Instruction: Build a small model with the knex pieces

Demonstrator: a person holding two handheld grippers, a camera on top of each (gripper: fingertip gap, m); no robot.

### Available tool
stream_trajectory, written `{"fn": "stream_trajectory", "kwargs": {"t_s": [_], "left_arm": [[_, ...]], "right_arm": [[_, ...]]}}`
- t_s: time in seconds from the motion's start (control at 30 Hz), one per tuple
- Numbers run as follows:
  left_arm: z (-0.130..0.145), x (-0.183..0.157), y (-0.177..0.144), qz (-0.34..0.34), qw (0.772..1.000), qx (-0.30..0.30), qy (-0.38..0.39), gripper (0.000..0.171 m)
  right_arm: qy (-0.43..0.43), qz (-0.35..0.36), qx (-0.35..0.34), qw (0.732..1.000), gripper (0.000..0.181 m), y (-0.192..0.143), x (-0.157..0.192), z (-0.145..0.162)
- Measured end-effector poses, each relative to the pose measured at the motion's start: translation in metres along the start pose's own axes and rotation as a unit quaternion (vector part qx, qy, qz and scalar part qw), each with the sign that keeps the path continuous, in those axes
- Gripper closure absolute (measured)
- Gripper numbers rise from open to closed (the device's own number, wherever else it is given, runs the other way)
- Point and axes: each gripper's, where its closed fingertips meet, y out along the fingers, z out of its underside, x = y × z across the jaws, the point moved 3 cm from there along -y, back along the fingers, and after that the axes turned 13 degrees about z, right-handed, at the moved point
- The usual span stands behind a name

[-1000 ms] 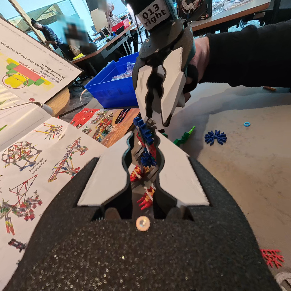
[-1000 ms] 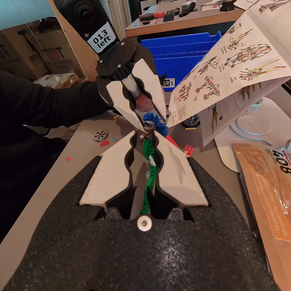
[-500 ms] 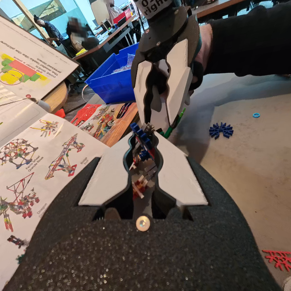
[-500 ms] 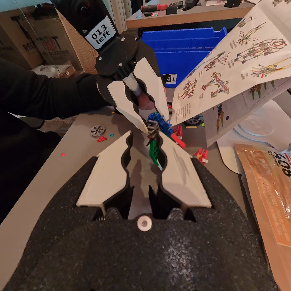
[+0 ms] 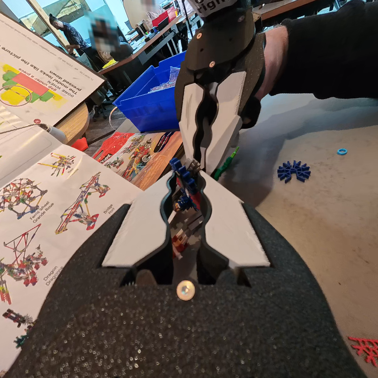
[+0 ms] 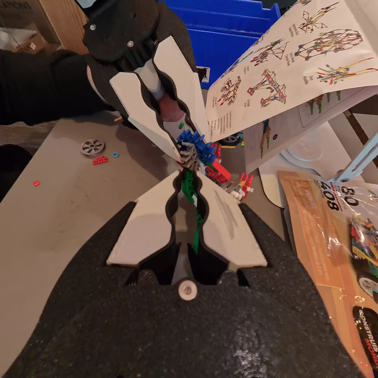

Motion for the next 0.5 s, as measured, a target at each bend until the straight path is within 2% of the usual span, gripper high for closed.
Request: {"fn": "stream_trajectory", "kwargs": {"t_s": [0.27, 0.5], "left_arm": [[-0.0036, 0.0037, -0.0077, -0.009, 1.000, -0.008, -0.005, 0.145], [-0.0010, 0.0031, -0.0034, -0.018, 1.000, 0.008, 0.006, 0.157]], "right_arm": [[0.018, 0.002, -0.012, 1.000, 0.173, -0.0039, -0.0053, -0.0037], [0.020, 0.003, -0.010, 1.000, 0.173, -0.0039, -0.0047, -0.0045]]}}
